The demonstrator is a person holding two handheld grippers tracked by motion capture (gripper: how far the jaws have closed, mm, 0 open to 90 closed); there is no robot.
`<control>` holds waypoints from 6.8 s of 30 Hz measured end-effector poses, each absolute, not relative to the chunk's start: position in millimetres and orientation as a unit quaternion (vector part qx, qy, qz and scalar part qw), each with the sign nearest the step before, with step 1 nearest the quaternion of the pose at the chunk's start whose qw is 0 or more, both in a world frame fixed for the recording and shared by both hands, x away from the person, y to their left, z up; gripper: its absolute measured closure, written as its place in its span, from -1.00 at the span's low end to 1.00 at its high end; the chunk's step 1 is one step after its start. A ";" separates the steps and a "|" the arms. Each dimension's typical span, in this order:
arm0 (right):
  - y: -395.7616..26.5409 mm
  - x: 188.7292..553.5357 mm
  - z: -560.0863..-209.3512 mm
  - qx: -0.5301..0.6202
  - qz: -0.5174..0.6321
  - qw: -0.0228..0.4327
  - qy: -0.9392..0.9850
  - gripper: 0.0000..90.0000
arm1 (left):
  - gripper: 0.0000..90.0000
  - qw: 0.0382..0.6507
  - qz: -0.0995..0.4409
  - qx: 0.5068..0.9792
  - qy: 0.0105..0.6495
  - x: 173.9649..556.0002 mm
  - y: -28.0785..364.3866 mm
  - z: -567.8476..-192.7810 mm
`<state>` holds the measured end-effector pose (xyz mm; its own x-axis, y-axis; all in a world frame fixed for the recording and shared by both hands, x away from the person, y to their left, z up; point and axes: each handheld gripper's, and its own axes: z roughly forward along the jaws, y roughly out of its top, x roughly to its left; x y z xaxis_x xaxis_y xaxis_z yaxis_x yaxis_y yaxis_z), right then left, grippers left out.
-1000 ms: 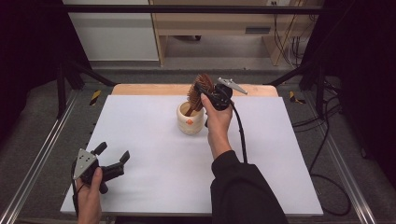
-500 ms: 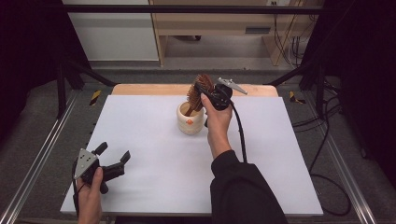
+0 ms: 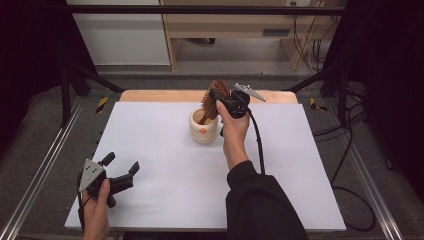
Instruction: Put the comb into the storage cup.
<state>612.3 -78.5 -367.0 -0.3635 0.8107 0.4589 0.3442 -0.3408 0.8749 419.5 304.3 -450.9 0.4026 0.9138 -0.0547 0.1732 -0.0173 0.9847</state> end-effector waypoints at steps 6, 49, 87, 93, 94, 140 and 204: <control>-80.0 613.0 -369.6 0.535 0.623 0.185 0.540 0.12 | -0.90 0.552 0.334 0.631 0.431 419.6 303.7 -451.0; -81.6 615.3 -377.7 0.543 0.622 0.173 0.536 0.11 | -0.89 0.553 0.334 0.632 0.428 419.9 303.9 -450.7; -87.2 618.6 -378.7 0.543 0.593 0.166 0.571 -0.31 | -0.89 0.558 0.329 0.628 0.432 419.7 304.3 -451.4; -87.9 615.9 -373.8 0.543 0.567 0.176 0.593 -0.59 | -0.89 0.555 0.323 0.630 0.436 421.1 302.8 -453.1; -89.0 614.3 -372.9 0.541 0.562 0.182 0.598 -0.62 | -0.89 0.557 0.323 0.629 0.436 420.3 303.4 -452.8; -127.1 564.6 -343.1 0.420 0.542 0.286 0.669 -0.83 | -0.94 0.562 0.349 0.616 0.427 414.2 312.2 -444.6; -192.1 534.2 -324.2 0.404 0.570 0.321 0.640 -0.92 | -0.96 0.575 0.352 0.603 0.427 402.9 337.5 -437.8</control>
<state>534.2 -192.1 -324.2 -0.4685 0.8821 0.0500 0.1510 0.0242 0.9882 402.9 337.5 -437.8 0.3873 0.9196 -0.0663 0.1103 0.0251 0.9936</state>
